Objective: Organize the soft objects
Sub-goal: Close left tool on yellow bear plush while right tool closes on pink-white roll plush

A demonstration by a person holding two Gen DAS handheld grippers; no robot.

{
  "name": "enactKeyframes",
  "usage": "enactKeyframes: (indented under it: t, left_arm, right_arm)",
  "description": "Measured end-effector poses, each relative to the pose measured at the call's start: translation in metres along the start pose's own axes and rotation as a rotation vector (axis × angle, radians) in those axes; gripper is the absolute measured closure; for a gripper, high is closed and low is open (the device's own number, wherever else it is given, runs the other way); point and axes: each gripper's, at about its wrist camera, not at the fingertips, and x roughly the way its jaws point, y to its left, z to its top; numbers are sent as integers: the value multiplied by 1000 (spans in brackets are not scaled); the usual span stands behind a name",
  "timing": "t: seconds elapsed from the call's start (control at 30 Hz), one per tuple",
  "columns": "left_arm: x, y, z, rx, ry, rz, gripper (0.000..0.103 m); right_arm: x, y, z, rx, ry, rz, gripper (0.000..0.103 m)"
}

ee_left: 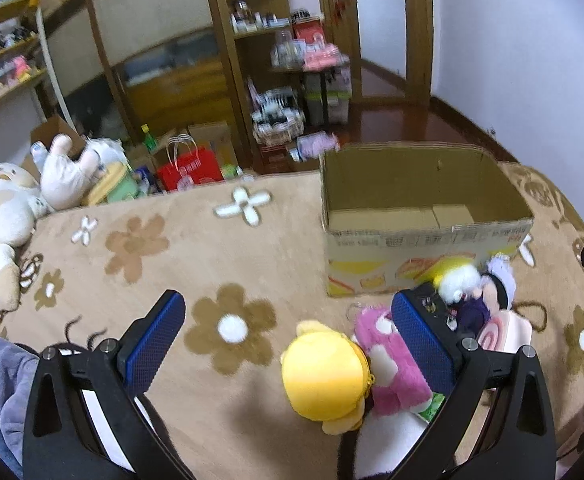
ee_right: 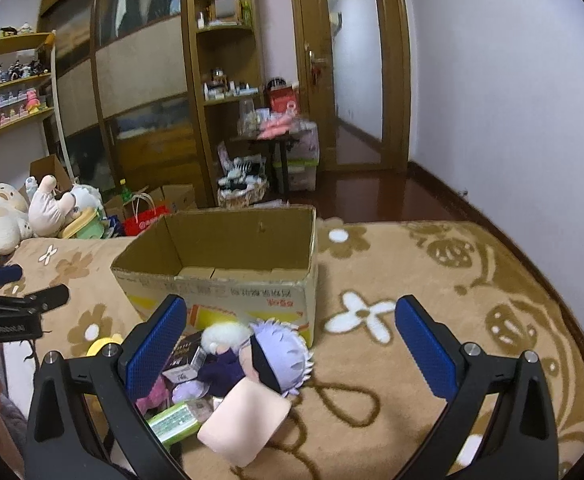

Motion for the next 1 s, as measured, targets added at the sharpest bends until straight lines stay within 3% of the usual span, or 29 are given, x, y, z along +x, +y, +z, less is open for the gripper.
enactKeyframes:
  t: [0.27,0.57,0.73,1.0]
  left_arm:
    - [35,-13,-1,43,167,-35,1]
    - [74,-18,-17,55,347,-62,1]
    - [86,-19,-24,57,412,-64,1]
    - [103,-15,-31,20,480,-85,1]
  right_arm:
    - [28,-1,-10,81,162,77,0]
    - [60,9,-30,31,318,69,0]
    - [76,9,-41,25,392,71,5]
    - [89,15,-54,19,489,97,27]
